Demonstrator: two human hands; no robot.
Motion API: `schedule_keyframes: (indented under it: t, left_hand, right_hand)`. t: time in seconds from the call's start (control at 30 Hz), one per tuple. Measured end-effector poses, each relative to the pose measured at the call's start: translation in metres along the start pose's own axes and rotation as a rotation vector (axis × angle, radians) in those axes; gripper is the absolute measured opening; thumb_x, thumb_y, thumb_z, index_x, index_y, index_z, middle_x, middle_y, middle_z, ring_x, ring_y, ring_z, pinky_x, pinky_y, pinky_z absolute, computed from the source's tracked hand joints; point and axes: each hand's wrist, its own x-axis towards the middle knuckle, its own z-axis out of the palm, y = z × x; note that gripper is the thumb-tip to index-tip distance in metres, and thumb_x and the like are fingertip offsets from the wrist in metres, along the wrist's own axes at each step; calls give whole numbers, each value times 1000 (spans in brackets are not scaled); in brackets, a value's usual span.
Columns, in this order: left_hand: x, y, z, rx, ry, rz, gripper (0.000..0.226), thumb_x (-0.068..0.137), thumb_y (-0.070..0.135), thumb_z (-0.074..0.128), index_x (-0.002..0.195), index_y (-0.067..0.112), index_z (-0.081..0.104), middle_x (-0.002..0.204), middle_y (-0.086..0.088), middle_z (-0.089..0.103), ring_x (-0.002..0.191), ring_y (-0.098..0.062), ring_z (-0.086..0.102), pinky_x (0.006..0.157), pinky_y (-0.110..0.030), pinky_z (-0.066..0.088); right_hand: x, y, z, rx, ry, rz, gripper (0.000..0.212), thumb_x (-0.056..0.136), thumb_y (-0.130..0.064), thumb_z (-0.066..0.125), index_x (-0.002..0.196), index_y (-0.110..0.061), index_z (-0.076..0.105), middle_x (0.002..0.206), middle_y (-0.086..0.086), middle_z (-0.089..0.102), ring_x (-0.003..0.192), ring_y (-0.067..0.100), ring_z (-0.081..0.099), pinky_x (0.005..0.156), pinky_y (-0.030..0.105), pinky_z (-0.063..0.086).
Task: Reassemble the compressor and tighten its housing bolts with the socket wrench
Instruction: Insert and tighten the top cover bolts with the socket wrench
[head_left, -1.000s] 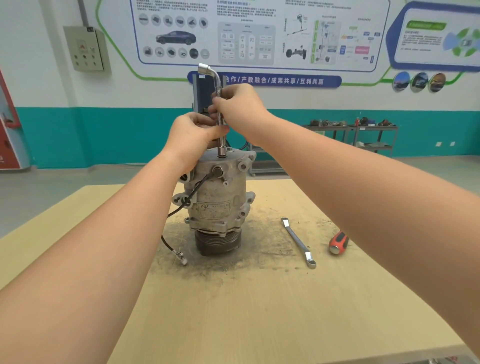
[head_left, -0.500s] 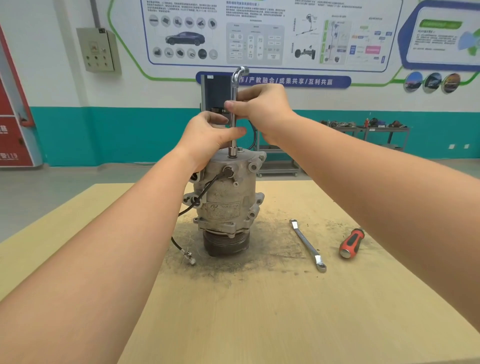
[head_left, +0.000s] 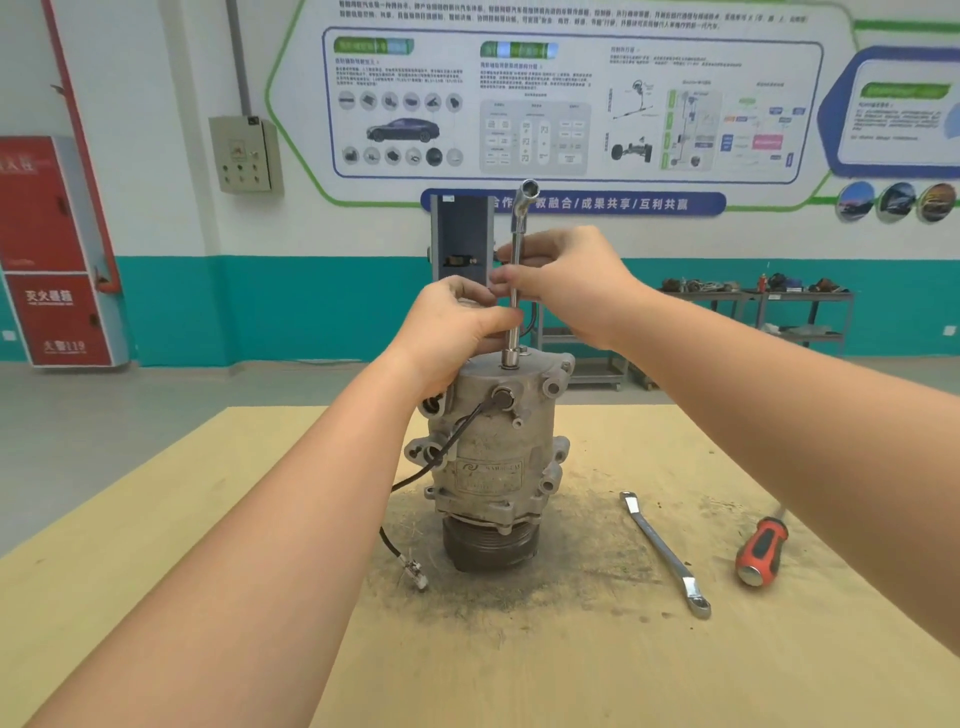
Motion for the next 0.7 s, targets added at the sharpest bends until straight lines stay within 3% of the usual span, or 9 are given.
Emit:
schedule_keyframes:
  t: [0.07, 0.17, 0.23, 0.33, 0.43, 0.5, 0.7]
  left_hand:
    - [-2, 3, -3, 269, -2, 61, 22, 83, 20, 77, 93, 21, 57, 96, 0, 72, 83, -8, 71, 69, -22, 56]
    - [-9, 1, -2, 504, -15, 113, 25, 77, 39, 80, 90, 28, 61, 88, 14, 69, 82, 2, 64, 65, -15, 47]
    - [-14, -4, 3, 489, 11, 96, 24, 76, 40, 82, 85, 27, 64, 83, 13, 68, 76, 1, 64, 61, -15, 45]
    - [-16, -8, 4, 458, 87, 86, 18, 76, 35, 83, 79, 24, 68, 77, 9, 70, 72, -6, 65, 59, -19, 42]
    - [-16, -8, 1, 405, 83, 64, 14, 77, 30, 82, 84, 21, 76, 81, 9, 73, 80, -9, 69, 70, -22, 49]
    - [-16, -9, 1, 396, 74, 58, 17, 78, 29, 81, 91, 18, 78, 84, 9, 74, 84, -9, 69, 75, -22, 50]
    - [-14, -12, 4, 406, 116, 61, 20, 80, 30, 78, 97, 19, 78, 87, 13, 73, 84, -1, 65, 69, -15, 43]
  right_hand:
    - [0, 3, -2, -23, 49, -8, 34, 82, -14, 76, 113, -5, 66, 101, 8, 72, 97, 18, 69, 96, 38, 51]
    - [3, 6, 3, -67, 121, -60, 30, 72, -25, 86, 88, -12, 65, 78, -1, 68, 75, 13, 64, 78, 34, 55]
    - [3, 7, 9, -108, 159, -99, 34, 71, -33, 86, 79, -14, 59, 69, -4, 58, 66, 13, 55, 68, 32, 49]
    - [1, 5, 12, -125, 123, -126, 26, 87, -36, 71, 98, -12, 68, 80, -5, 67, 78, 11, 63, 79, 31, 52]
    - [-5, 6, 6, -82, 32, -138, 14, 98, -17, 55, 108, -15, 64, 90, -5, 73, 84, 4, 70, 86, 25, 55]
    - [-8, 8, 2, -20, -11, -147, 14, 97, -8, 55, 103, -17, 62, 91, -3, 74, 81, 5, 72, 84, 23, 56]
    - [-4, 15, 3, 189, 23, -109, 15, 91, -3, 63, 105, -8, 66, 85, 4, 74, 78, 13, 74, 81, 28, 58]
